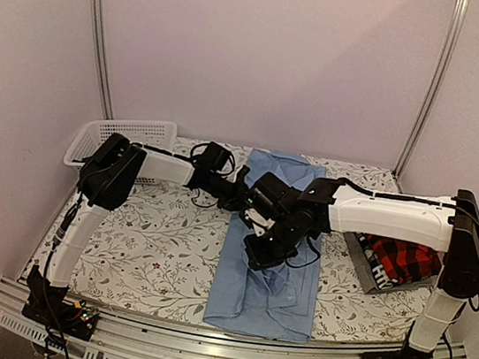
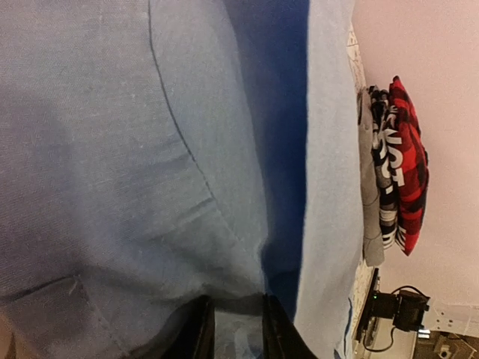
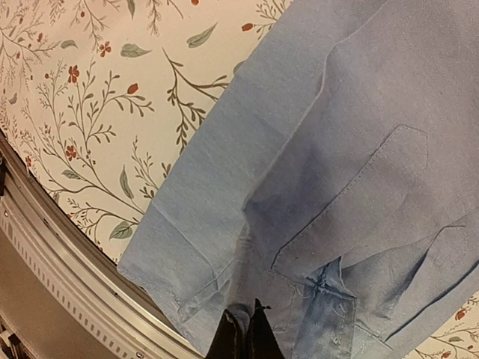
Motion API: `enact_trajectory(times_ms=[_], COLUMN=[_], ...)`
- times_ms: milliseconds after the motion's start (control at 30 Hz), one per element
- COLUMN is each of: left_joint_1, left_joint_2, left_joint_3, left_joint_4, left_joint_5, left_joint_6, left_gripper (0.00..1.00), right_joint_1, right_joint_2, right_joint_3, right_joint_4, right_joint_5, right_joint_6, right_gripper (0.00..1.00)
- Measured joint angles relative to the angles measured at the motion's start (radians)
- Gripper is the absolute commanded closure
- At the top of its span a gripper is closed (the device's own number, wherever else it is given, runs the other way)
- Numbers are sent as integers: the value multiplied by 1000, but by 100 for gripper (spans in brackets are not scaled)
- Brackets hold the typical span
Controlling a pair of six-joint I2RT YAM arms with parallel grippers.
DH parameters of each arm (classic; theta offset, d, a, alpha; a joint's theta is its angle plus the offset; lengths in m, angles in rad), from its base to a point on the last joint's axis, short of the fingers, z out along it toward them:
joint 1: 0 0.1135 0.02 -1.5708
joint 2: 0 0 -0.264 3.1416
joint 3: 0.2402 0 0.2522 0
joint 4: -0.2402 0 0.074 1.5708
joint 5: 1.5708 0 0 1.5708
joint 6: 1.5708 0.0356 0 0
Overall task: Fold and stack the long sleeve shirts
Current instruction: Place the rectangle-folded shirt at the center of the board.
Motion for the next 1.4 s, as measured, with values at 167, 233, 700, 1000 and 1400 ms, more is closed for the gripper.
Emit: enact_trajectory(times_ms=[167, 233, 700, 1000, 1400], left_joint_1=[8, 13, 29, 51, 6], left_joint_2=[-21, -21, -79, -266, -484], left_joint_3=[6, 14, 7, -113, -523], left_joint_4=[-69, -84, -153, -212, -209], left_joint_5=[-20, -26, -64, -108, -49], left_joint_6=[30, 36, 58, 111, 169], left_gripper=[77, 77, 73, 73, 67], right_joint_1=[23, 32, 61, 10, -253], right_joint_2=[48, 56, 68, -35, -99], right_joint_3=[11, 19, 48, -24, -204], right_joint_4=[-14, -16, -35, 42, 319], right_joint_5=[-30, -42, -87, -36, -15], right_joint_6=[-6, -6, -14, 5, 34], right_gripper=[99, 98, 55, 58, 78])
